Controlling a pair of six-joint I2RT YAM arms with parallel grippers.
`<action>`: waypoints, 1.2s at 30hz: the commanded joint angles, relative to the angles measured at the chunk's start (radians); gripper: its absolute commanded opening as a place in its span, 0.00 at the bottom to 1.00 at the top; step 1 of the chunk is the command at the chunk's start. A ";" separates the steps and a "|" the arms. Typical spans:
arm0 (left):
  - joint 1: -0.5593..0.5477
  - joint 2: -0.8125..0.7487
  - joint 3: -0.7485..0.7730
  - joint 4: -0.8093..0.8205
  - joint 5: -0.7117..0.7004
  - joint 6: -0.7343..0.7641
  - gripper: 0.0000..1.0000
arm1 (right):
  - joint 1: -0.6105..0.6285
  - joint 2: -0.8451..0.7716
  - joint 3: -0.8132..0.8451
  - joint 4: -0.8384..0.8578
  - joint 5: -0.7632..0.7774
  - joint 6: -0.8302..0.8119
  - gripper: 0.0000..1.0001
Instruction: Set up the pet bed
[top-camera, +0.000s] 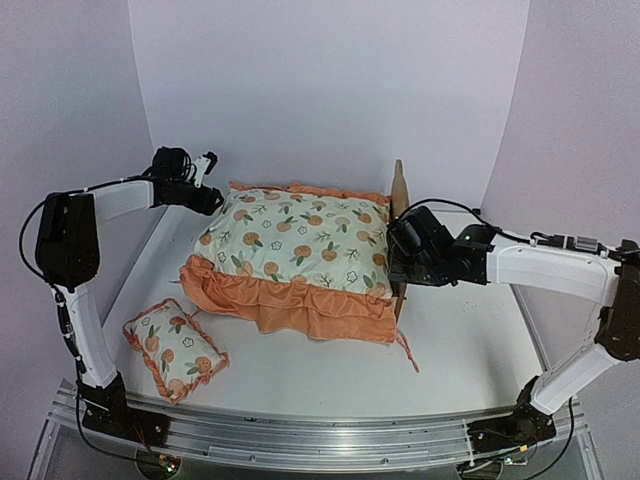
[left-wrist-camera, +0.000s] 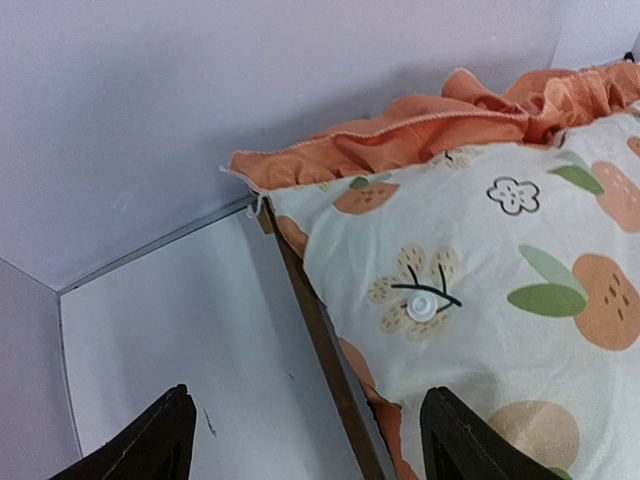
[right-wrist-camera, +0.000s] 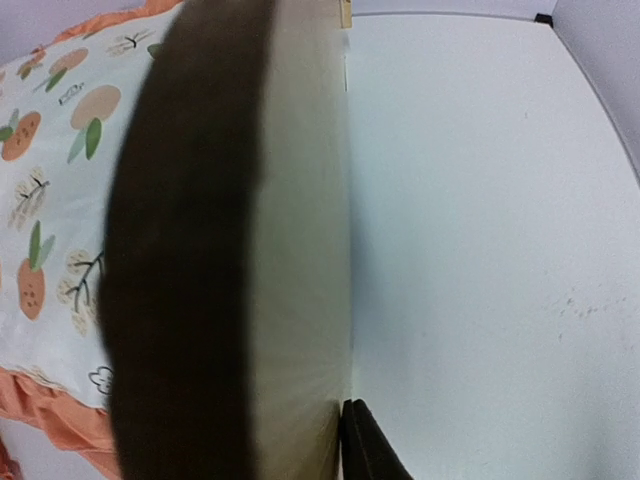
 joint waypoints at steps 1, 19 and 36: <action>-0.001 -0.057 0.039 0.042 0.023 0.030 0.81 | 0.002 -0.016 0.039 0.057 -0.098 -0.033 0.39; -0.643 -0.311 -0.177 -0.112 0.184 0.242 0.83 | -0.229 -0.407 -0.328 -0.161 -0.602 -0.184 0.65; -0.875 0.101 -0.007 0.148 0.006 0.426 0.83 | -0.243 -0.363 -0.554 0.028 -0.750 -0.153 0.56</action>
